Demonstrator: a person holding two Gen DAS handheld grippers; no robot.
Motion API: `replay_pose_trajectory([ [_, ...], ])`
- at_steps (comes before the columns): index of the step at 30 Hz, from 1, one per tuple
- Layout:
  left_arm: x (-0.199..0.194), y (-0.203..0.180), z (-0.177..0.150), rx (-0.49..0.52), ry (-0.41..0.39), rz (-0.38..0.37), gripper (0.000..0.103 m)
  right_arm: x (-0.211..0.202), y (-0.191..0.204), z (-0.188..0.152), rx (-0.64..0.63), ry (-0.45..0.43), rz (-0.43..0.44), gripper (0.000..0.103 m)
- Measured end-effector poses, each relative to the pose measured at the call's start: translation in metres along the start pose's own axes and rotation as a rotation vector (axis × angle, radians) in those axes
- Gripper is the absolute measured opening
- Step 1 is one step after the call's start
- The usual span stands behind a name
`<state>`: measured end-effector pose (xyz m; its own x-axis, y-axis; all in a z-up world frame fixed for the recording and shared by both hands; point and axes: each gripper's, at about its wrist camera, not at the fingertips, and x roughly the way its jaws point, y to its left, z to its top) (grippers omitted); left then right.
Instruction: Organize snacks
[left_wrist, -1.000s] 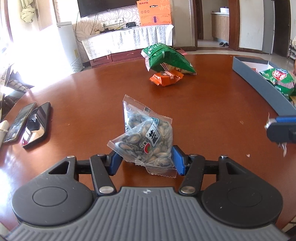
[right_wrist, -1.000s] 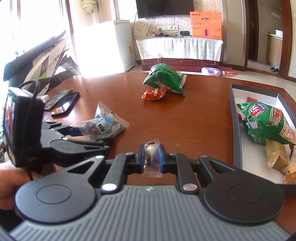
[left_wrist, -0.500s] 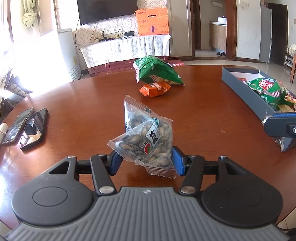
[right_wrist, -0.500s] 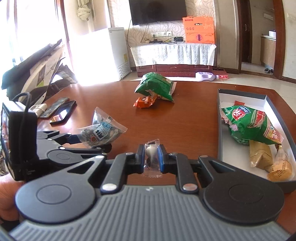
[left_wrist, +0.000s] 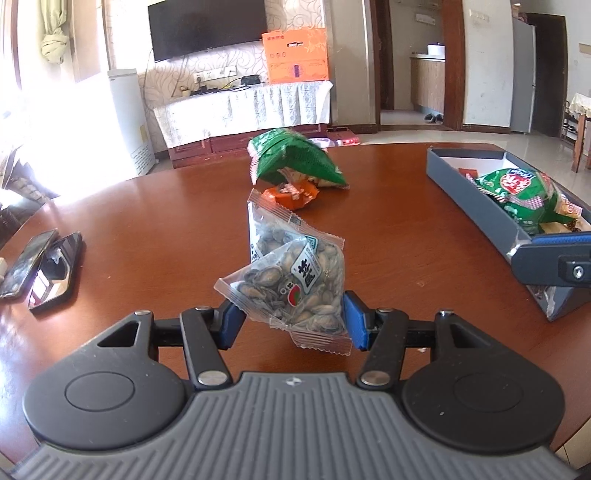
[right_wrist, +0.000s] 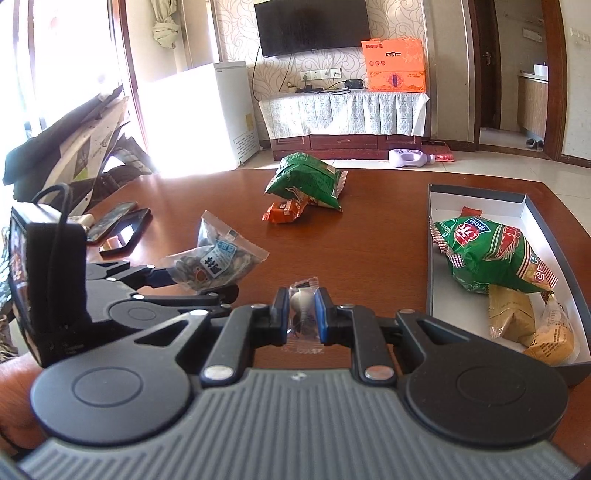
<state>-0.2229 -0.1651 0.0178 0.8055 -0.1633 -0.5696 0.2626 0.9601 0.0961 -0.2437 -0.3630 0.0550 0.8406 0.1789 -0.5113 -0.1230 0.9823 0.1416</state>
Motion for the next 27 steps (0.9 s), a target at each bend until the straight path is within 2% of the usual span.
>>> replay_pose_trajectory([
  [27,0.005,-0.015,0.014,-0.010,-0.009,-0.029,0.062,-0.019,-0.003,0.003,0.005,-0.039,0.001,0.018],
])
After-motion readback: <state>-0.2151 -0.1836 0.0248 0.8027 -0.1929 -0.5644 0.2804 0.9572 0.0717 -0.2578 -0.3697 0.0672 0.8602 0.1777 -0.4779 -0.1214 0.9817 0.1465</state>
